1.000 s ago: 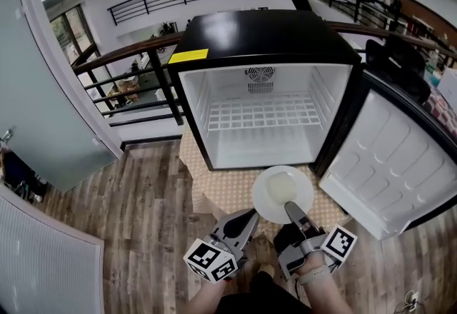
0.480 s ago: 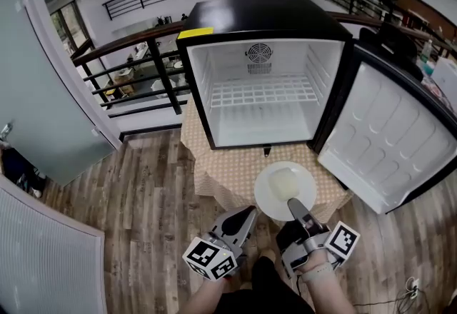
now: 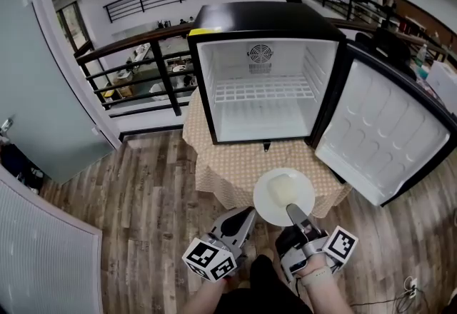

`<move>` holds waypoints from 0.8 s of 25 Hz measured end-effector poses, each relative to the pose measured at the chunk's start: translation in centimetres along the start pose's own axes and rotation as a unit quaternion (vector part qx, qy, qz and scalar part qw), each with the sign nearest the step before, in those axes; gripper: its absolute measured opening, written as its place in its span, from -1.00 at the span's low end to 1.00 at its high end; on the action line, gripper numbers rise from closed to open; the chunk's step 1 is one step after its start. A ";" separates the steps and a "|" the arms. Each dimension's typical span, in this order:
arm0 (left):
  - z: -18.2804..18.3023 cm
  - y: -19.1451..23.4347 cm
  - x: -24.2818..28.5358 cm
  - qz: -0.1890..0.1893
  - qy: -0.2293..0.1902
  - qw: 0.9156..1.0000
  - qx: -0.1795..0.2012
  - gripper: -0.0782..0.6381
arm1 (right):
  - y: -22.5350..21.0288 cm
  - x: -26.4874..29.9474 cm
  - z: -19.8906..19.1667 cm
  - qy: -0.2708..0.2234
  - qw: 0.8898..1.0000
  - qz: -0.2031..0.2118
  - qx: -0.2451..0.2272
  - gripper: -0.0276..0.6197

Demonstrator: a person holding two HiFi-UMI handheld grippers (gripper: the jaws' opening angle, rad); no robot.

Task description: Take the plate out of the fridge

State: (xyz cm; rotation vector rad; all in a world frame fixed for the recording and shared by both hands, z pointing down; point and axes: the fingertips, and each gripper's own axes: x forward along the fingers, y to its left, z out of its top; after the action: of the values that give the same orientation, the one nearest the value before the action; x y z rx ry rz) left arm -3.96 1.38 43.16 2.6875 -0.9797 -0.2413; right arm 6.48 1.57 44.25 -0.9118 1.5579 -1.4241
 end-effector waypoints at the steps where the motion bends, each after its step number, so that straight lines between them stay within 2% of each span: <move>1: 0.0 -0.1 -0.3 0.001 -0.001 1.000 0.000 -0.76 | 0.0 -0.3 -0.2 0.000 1.000 0.001 0.000 -0.77; 20: -0.3 -2.2 -4.0 0.004 -0.011 1.000 0.004 -0.76 | 0.0 -3.8 -3.3 0.003 1.000 0.002 -0.002 -0.76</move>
State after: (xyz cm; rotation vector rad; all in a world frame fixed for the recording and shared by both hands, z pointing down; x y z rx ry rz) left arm -5.61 5.63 43.06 2.6928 -0.9986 -0.2672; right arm 5.02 6.31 44.68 -0.9072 1.5659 -1.4230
